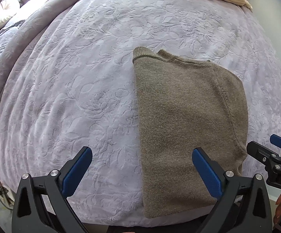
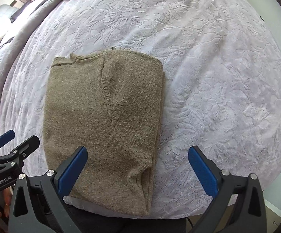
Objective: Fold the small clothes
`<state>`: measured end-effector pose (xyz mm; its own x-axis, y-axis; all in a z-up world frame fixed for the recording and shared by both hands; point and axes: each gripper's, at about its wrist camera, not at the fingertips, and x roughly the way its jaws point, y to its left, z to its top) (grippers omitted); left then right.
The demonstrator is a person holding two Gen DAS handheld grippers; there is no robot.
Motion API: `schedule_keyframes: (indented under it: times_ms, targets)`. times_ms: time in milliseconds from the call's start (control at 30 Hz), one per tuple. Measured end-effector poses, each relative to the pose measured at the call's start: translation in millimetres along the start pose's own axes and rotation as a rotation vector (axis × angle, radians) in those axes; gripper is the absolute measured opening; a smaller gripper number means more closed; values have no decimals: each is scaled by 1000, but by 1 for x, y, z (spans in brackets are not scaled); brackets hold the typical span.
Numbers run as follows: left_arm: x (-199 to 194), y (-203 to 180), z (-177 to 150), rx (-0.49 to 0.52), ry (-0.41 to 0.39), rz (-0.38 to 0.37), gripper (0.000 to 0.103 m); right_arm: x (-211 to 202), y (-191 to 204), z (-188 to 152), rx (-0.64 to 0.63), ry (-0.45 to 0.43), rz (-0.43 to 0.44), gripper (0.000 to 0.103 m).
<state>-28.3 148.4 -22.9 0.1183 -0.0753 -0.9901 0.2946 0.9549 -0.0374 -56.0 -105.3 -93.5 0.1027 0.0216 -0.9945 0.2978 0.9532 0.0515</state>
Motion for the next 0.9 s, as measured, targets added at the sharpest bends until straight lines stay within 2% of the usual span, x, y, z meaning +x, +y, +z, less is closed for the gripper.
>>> schedule_keyframes:
  times_ms: [900]
  targets:
    - [4, 1, -2, -17, 27, 10, 103, 1, -1, 2, 18, 14, -24, 103]
